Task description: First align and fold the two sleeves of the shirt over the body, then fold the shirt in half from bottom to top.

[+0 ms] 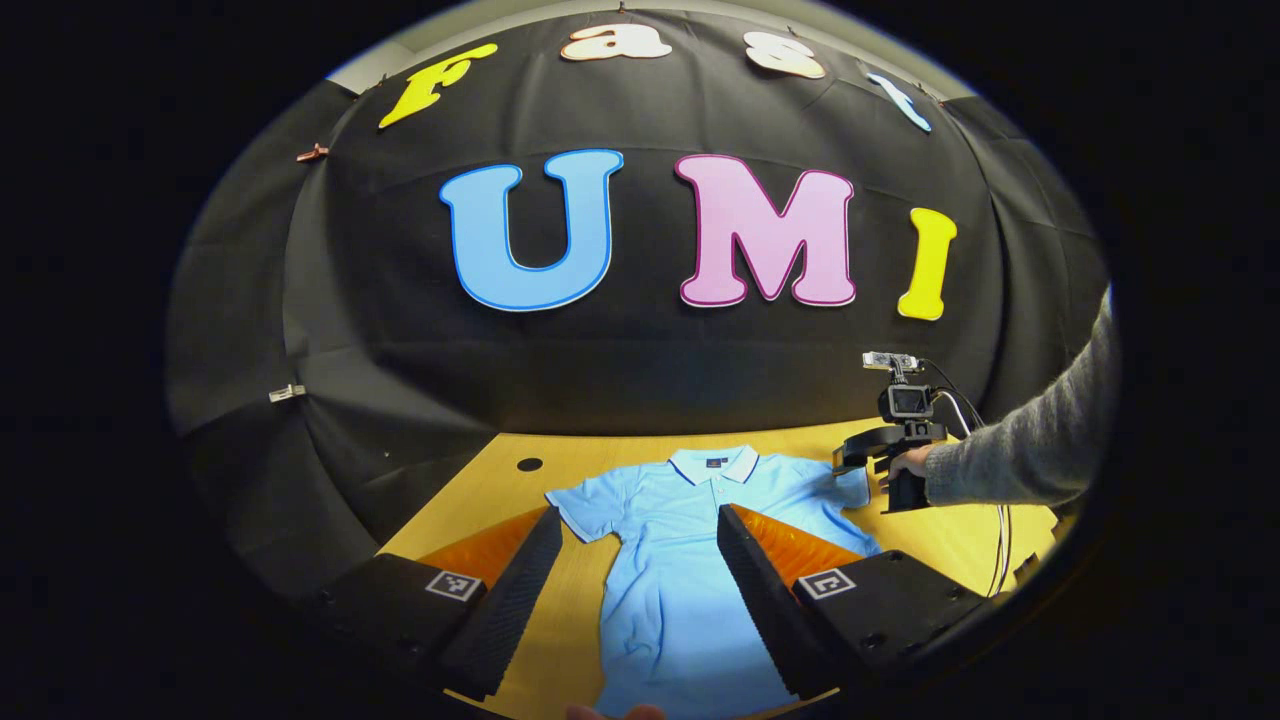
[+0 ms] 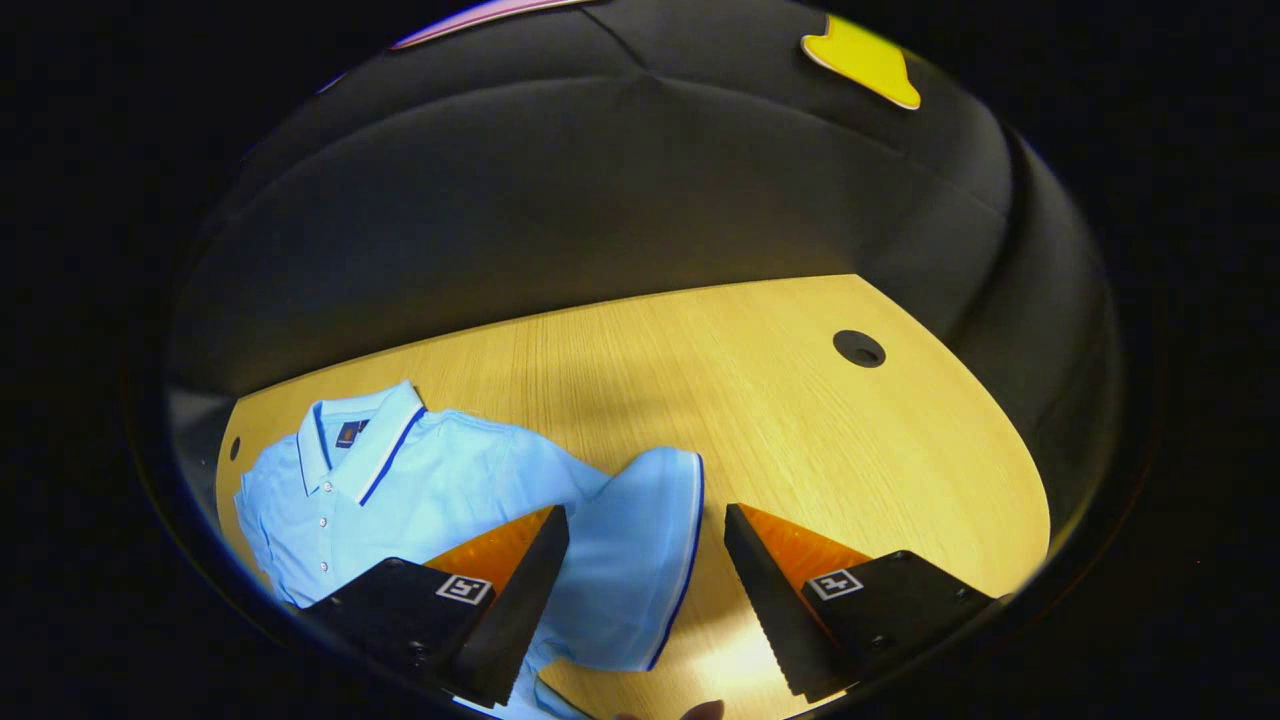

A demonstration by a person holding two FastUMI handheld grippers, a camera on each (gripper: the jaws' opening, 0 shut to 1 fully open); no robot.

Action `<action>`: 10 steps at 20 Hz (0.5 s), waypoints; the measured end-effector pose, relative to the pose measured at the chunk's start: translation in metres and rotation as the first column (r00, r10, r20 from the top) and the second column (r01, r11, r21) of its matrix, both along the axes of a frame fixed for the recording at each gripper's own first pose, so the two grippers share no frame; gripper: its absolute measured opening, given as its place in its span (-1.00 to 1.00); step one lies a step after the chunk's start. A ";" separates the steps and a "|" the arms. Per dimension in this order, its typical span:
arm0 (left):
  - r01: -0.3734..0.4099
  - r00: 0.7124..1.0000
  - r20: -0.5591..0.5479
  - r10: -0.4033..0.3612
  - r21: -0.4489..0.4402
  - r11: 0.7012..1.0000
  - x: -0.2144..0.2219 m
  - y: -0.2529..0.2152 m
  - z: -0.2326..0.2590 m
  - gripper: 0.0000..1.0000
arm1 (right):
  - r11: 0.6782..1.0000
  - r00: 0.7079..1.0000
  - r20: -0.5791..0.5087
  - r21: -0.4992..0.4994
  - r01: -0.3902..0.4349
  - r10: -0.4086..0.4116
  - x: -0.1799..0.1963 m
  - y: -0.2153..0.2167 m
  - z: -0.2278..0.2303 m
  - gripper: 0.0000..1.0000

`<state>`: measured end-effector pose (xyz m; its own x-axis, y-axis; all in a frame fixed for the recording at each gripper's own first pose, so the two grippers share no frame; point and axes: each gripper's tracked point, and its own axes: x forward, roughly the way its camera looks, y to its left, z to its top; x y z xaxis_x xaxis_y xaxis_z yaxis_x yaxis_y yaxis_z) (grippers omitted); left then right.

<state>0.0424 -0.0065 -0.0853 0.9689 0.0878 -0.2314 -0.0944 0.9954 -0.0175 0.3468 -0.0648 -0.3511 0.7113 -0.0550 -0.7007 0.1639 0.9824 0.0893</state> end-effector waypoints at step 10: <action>-0.020 1.000 -0.011 0.020 -0.010 1.000 0.007 0.008 -0.006 0.98 | 0.999 0.999 -0.022 0.035 -0.025 0.026 -0.003 0.019 -0.010 -0.24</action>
